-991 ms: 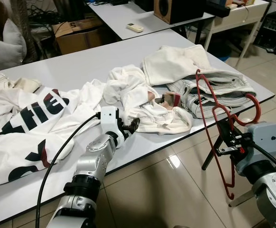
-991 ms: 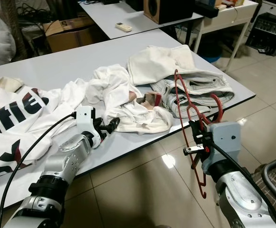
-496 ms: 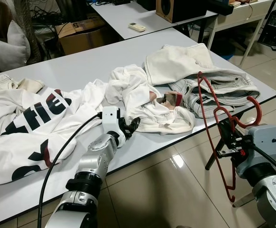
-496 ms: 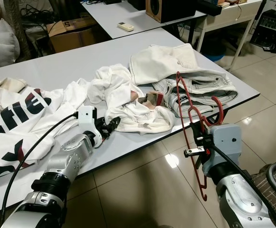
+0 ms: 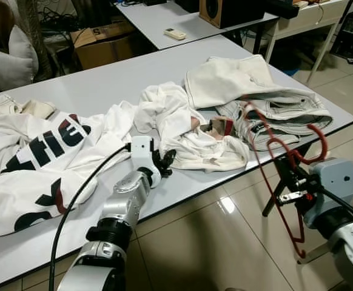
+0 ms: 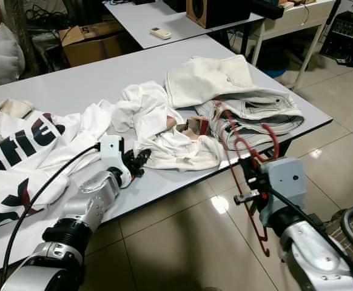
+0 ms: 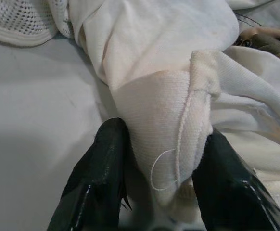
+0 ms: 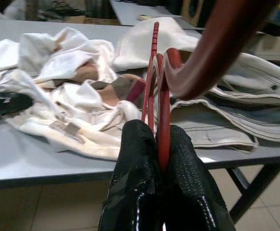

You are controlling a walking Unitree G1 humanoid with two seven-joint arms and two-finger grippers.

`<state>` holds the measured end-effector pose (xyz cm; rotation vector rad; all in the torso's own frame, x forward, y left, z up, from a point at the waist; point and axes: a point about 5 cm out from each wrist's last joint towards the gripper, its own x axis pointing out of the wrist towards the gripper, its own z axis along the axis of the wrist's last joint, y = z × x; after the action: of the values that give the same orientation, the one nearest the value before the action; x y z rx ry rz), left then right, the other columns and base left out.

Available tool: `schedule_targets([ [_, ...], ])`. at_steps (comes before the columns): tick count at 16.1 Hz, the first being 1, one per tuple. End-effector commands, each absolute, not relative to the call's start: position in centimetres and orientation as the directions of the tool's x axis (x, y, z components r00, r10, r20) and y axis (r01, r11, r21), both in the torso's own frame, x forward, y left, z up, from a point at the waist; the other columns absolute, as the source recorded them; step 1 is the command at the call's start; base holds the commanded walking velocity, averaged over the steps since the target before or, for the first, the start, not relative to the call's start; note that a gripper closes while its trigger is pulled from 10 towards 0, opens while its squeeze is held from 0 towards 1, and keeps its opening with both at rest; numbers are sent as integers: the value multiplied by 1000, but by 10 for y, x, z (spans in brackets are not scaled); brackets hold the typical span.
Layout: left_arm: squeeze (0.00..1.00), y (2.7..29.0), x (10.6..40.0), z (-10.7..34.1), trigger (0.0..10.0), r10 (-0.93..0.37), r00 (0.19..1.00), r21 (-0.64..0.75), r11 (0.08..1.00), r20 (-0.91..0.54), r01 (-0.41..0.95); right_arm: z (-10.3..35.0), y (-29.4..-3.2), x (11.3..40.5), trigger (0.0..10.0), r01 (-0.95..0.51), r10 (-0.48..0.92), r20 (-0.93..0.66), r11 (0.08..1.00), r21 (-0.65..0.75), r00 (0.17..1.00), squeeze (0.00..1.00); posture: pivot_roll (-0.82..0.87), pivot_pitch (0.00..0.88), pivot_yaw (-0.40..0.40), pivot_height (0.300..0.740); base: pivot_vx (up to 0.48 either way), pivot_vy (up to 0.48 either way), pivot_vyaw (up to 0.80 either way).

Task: Hang hanger

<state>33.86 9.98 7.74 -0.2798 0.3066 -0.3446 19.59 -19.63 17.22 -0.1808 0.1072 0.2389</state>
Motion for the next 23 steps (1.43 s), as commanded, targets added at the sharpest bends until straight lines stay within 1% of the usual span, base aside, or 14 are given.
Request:
schedule_targets([
  [1, 0, 100, 340, 79, 0, -371, 897, -291, 909, -239, 298, 176, -196, 195, 10000, -287, 270, -121, 943, -166, 955, 0, -307, 44, 105, 740, 0, 0, 0],
  [3, 0, 99, 342, 86, 0, -385, 901, -249, 909, -200, 334, 175, -195, 190, 10000, -378, 353, -160, 909, -175, 922, 0, -304, 34, 108, 740, 0, 0, 0],
  [18, 0, 99, 342, 86, 0, -385, 901, -249, 909, -200, 334, 175, -195, 190, 10000, -378, 353, -160, 909, -175, 922, 0, -304, 34, 108, 740, 0, 0, 0],
  [19, 0, 99, 342, 88, 0, -391, 901, -236, 908, -187, 345, 175, -196, 188, 10000, -410, 382, -174, 895, -176, 908, 0, -304, 34, 108, 740, 0, 0, 0],
  [20, 0, 99, 349, 132, 0, -461, 887, -68, 886, -39, 458, 170, -187, 180, 10000, -544, 496, -258, 821, -170, 829, 0, -264, 12, 120, 740, 0, 0, 0],
  [22, 0, 99, 350, 151, 0, -491, 871, 9, 871, 14, 490, 168, -182, 178, 10000, -608, 549, -297, 778, -161, 781, 0, -252, 17, 111, 740, 0, 0, 0],
  [23, 0, 99, 350, 152, 0, -489, 872, 12, 872, 15, 489, 167, -181, 178, 10000, -625, 564, -304, 764, -161, 768, 0, -248, 16, 107, 740, 0, 0, 0],
])
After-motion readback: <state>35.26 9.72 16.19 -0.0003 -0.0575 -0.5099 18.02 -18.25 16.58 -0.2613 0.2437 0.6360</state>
